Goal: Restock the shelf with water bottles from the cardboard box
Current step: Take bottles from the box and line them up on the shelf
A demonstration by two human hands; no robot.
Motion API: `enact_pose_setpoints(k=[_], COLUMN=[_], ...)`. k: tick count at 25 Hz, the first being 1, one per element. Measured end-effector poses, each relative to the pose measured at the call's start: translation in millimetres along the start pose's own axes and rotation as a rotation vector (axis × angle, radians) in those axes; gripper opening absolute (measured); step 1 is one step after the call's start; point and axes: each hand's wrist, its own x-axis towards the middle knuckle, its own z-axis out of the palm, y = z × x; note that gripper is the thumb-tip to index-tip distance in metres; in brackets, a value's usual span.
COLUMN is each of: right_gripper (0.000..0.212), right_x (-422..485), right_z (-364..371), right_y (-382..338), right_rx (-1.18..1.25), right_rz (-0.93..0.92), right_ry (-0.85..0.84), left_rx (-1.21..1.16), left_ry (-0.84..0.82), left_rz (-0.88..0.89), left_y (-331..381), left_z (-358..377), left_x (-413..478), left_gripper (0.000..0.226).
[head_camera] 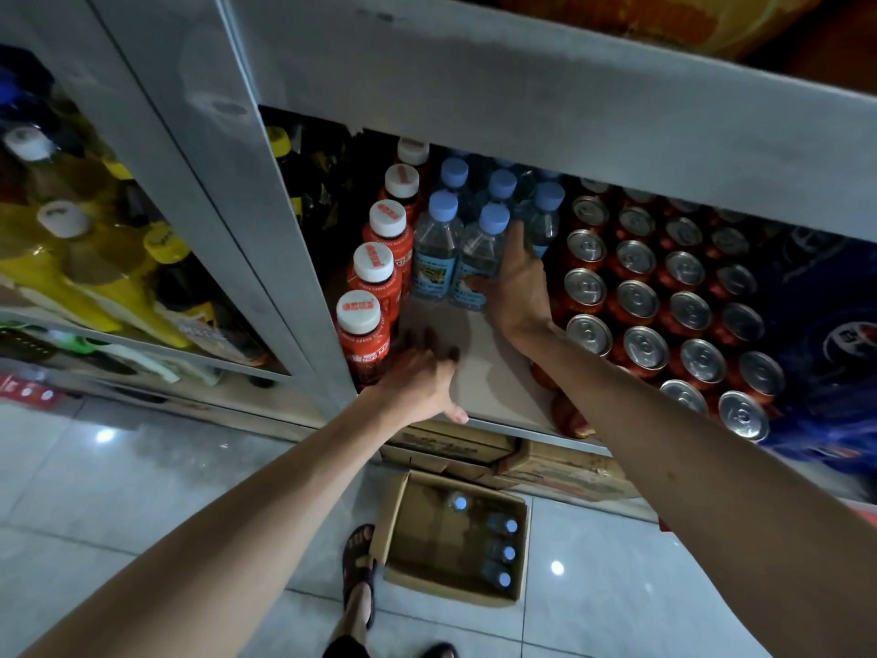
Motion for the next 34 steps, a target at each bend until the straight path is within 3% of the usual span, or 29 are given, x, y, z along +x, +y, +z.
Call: enact_pose_setpoints(k=[7,10,13,17,18,20,23,25,27,30,33,34], right_gripper=[0.083,0.062,0.023,0.017,0.018,0.017,0.017,0.016,0.017,0.018,0.025,0.031], right_x=[-6.8,-39.0,-111.3,-217.7,-243.4,-290.6,-344.1,-376.4,-404.9,-443.4,-464.0,-470.1], right_z=[-14.1,-41.9,-70.8,-74.9,-68.0,-50.8,-17.2,13.9,56.1,138.0,213.4,240.9], right_y=[-18.2,-29.4,-32.2,14.6,37.3,77.0,122.1,153.9,191.1,252.8,307.8,328.1], right_rx=[-0.016,-0.056,0.016,0.022,-0.011,-0.08,-0.085,-0.041,-0.012,0.059,0.045,0.014], right_rz=[0.126,0.095,0.033,0.249,0.31,0.431,0.596,0.682,0.783,0.916,0.964,0.967], right_ry=[-0.074,-0.053,-0.014,-0.299,-0.374,-0.5,-0.572,-0.558,-0.558,-0.535,-0.54,-0.544], left_rx=[-0.071,-0.036,0.037,0.032,0.02,-0.065,-0.253,-0.364,-0.443,-0.41,-0.372,-0.333], left_ry=[-0.061,-0.061,0.114,0.396,0.372,0.136,-0.297,-0.497,-0.655,-0.77,-0.723,-0.71], left_rz=[-0.021,-0.017,-0.037,0.134,0.184,0.167,-0.038,-0.179,-0.303,-0.392,-0.457,-0.461], left_y=[-0.9,2.5,19.2,56.8,66.2,76.4,75.0,70.4,62.5,47.5,29.9,21.1], left_z=[-2.4,-7.4,-7.8,12.4,22.2,51.0,111.1,168.4,233.0,333.8,421.3,456.2], left_x=[5.8,-0.1,-21.3,-67.6,-77.2,-83.1,-72.5,-61.9,-47.4,-13.7,25.2,37.8], left_gripper=[0.083,0.087,0.078,0.031,0.024,0.02,0.017,0.004,0.011,0.012,0.013,0.025])
